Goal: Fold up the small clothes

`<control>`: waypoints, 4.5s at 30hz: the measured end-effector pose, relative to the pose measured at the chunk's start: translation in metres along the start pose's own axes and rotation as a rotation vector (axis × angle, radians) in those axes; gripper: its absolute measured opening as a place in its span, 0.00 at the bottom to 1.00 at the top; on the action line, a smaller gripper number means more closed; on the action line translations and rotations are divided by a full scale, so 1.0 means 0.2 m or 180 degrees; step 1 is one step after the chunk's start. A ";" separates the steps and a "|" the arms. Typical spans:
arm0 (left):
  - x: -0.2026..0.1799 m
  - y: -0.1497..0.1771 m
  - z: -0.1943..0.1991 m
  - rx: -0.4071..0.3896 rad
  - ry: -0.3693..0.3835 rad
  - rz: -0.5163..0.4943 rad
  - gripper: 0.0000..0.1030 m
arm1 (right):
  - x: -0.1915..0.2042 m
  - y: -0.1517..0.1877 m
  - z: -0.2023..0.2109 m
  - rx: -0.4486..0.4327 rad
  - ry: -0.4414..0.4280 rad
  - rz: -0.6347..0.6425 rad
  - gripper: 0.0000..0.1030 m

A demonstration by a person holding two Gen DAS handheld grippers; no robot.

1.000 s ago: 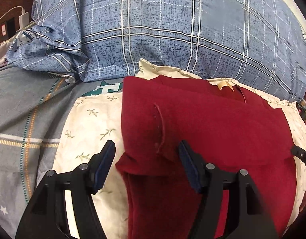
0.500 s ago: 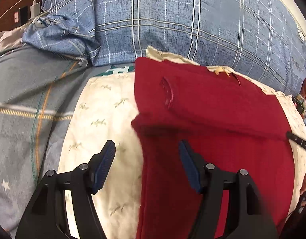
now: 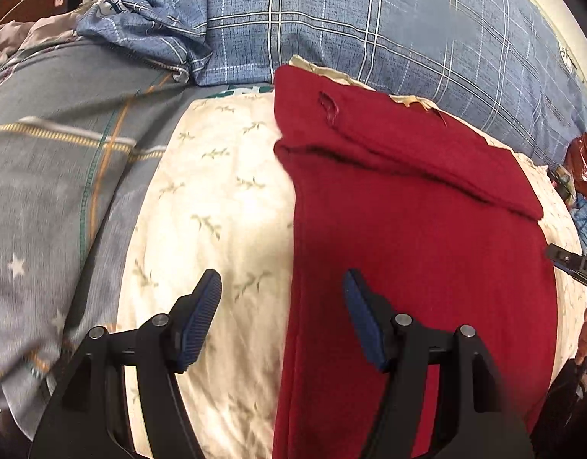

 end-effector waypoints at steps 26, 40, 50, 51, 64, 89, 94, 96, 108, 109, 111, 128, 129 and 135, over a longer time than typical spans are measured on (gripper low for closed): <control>-0.03 0.28 0.16 0.0205 0.0208 -0.0135 0.63 | 0.04 0.33 0.18 0.0289 -0.0321 0.0217 0.47; -0.06 0.64 0.28 0.0585 0.0308 -0.0412 0.65 | 0.03 0.83 0.27 0.0926 -0.0954 0.0112 0.49; -0.11 0.66 0.26 0.0715 0.0494 -0.0365 0.65 | 0.09 0.92 0.25 0.1166 -0.1083 0.0191 0.48; -0.11 0.67 0.26 0.0714 0.0485 -0.0372 0.65 | 0.09 0.93 0.25 0.1172 -0.1072 0.0206 0.48; -0.11 0.69 0.28 0.0761 0.0451 -0.0355 0.65 | 0.10 0.90 0.27 0.1121 -0.0961 0.0266 0.46; -0.10 0.33 0.46 0.0420 0.1150 -0.0182 0.05 | 0.21 0.48 0.42 0.0334 -0.1708 0.0000 0.09; -0.11 0.03 0.43 -0.0028 0.1116 -0.0063 0.05 | 0.22 0.22 0.42 -0.0004 -0.1650 -0.0079 0.09; -0.09 -0.06 0.39 -0.0151 0.1107 -0.0034 0.05 | 0.19 0.11 0.40 -0.0102 -0.1642 -0.0123 0.09; -0.15 -0.64 0.01 -0.0452 0.0817 0.0027 0.05 | 0.11 -0.44 0.07 -0.0380 -0.1209 -0.0308 0.09; -0.16 -0.68 -0.02 -0.0458 0.0793 0.0043 0.05 | 0.10 -0.47 0.04 -0.0384 -0.1186 -0.0316 0.09; -0.16 -0.75 -0.10 -0.0455 0.0744 0.0057 0.05 | 0.08 -0.53 -0.03 -0.0399 -0.1122 -0.0340 0.09; -0.14 -0.94 -0.33 -0.0464 0.0803 0.0242 0.75 | -0.08 -0.77 -0.14 -0.0624 -0.0957 -0.0602 0.63; -0.14 -0.94 -0.30 -0.0535 0.0784 0.0205 0.75 | -0.08 -0.76 -0.12 -0.0628 -0.0942 -0.0548 0.62; -0.19 -0.92 -0.33 -0.0468 0.0695 0.0111 0.75 | 0.16 -0.72 -0.17 -0.0523 -0.0733 0.0112 0.48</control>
Point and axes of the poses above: each gripper's, at about its wrist camera, not at the fingertips, and z roughly against the way its jaws point, x to its left, y to its underside, the point moved 6 cm from there along -z, roughly the way its jaws point, and after that the axes turned 1 degree about -x, right-handed, at the moved point
